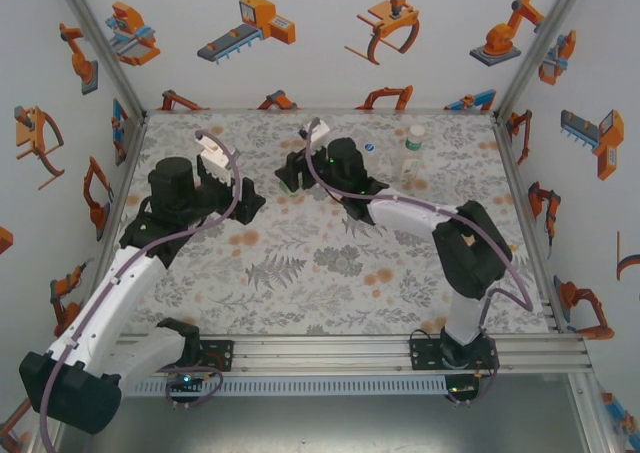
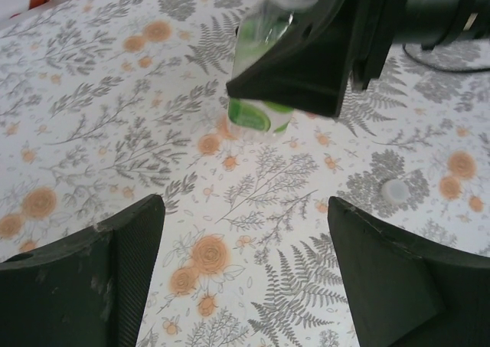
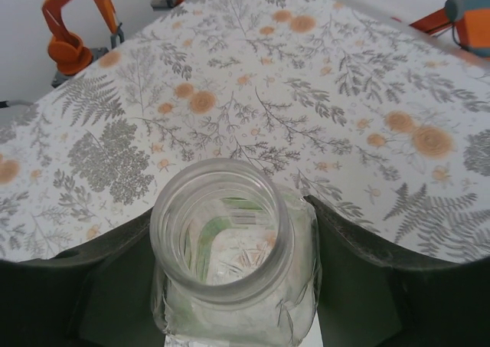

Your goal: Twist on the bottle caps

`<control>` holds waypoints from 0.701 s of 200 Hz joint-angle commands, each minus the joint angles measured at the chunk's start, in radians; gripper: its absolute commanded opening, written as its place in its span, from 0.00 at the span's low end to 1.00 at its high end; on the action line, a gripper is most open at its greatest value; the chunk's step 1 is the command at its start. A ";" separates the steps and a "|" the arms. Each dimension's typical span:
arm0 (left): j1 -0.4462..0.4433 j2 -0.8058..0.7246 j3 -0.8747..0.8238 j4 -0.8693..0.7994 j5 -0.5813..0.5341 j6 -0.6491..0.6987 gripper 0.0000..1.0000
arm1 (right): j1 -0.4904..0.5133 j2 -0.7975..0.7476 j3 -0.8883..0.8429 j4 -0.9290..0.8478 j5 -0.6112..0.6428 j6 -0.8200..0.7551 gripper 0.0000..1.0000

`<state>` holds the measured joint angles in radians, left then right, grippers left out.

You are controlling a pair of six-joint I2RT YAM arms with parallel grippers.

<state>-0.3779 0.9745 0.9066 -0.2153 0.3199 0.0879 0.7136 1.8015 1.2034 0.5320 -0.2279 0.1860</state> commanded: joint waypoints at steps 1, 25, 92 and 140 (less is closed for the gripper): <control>0.004 -0.052 -0.014 0.058 0.123 0.042 0.80 | -0.025 -0.104 -0.062 0.020 -0.086 0.014 0.28; 0.004 -0.095 -0.055 0.150 0.245 0.022 0.85 | -0.068 -0.210 -0.107 0.013 -0.226 0.018 0.26; -0.023 -0.076 -0.093 0.492 0.563 -0.102 0.90 | -0.094 -0.479 -0.132 -0.088 -0.543 0.014 0.22; -0.126 -0.009 -0.040 0.548 0.582 -0.091 0.90 | -0.094 -0.595 -0.149 -0.007 -0.693 0.133 0.20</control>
<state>-0.4606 0.9310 0.8211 0.2481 0.8429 0.0143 0.6224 1.2552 1.0683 0.4530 -0.7986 0.2295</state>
